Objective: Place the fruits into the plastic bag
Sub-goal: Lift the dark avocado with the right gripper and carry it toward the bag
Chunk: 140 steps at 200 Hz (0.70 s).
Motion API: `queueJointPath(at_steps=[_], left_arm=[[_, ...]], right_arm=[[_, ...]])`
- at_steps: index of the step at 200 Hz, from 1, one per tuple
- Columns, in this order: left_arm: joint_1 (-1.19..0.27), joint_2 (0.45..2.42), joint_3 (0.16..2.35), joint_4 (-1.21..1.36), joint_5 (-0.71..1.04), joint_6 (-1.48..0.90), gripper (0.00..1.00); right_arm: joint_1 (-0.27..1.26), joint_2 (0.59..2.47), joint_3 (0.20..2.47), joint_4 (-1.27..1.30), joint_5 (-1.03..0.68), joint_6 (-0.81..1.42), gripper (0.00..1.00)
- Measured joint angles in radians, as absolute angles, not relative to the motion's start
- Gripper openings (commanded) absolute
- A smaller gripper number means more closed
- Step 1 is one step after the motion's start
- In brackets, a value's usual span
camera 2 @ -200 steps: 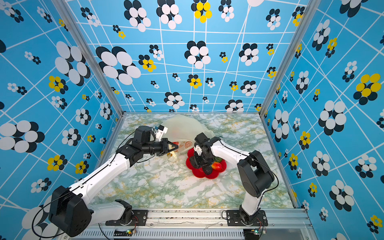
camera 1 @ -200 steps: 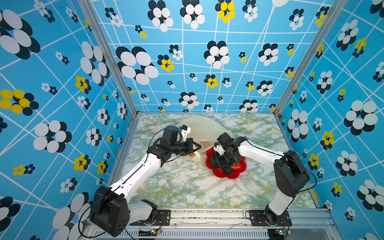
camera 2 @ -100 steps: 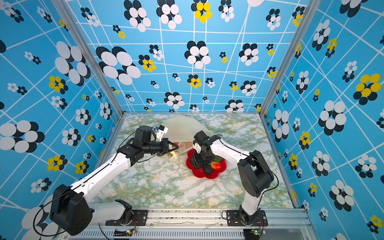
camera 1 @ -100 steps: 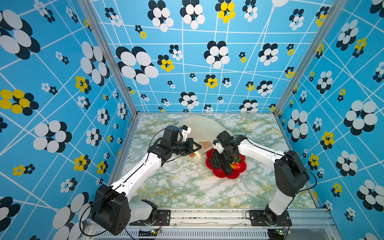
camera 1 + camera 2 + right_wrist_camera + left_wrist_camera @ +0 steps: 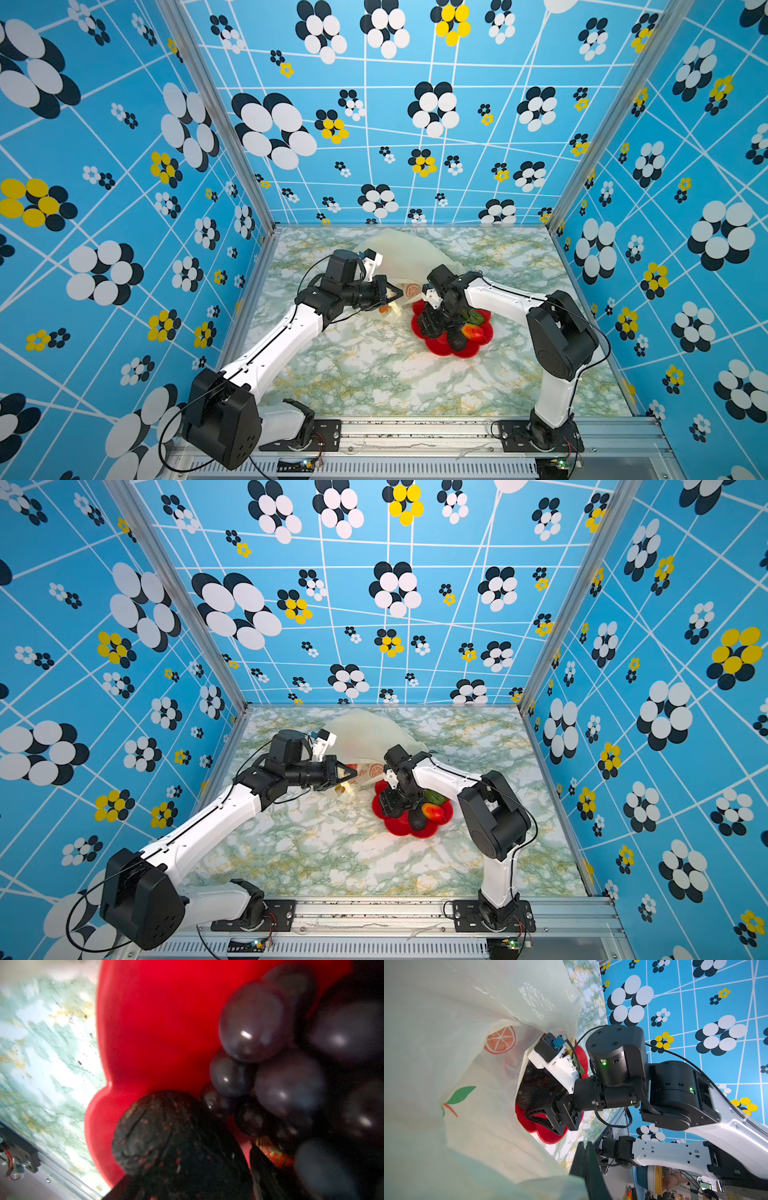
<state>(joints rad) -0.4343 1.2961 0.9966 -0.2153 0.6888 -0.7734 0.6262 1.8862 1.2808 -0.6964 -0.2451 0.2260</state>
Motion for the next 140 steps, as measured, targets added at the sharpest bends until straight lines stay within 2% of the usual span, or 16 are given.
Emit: queueJointPath(at_steps=[110, 140], left_arm=[[-0.434, 1.296, 0.997, -0.216, 0.689, -0.774, 0.0], [-0.434, 1.296, 0.997, -0.216, 0.689, -0.774, 0.0]], right_arm=[[0.626, 1.814, 1.198, -0.632, -0.245, 0.245, 0.42], [0.623, 1.786, 1.168, -0.608, -0.249, 0.255, 0.39]])
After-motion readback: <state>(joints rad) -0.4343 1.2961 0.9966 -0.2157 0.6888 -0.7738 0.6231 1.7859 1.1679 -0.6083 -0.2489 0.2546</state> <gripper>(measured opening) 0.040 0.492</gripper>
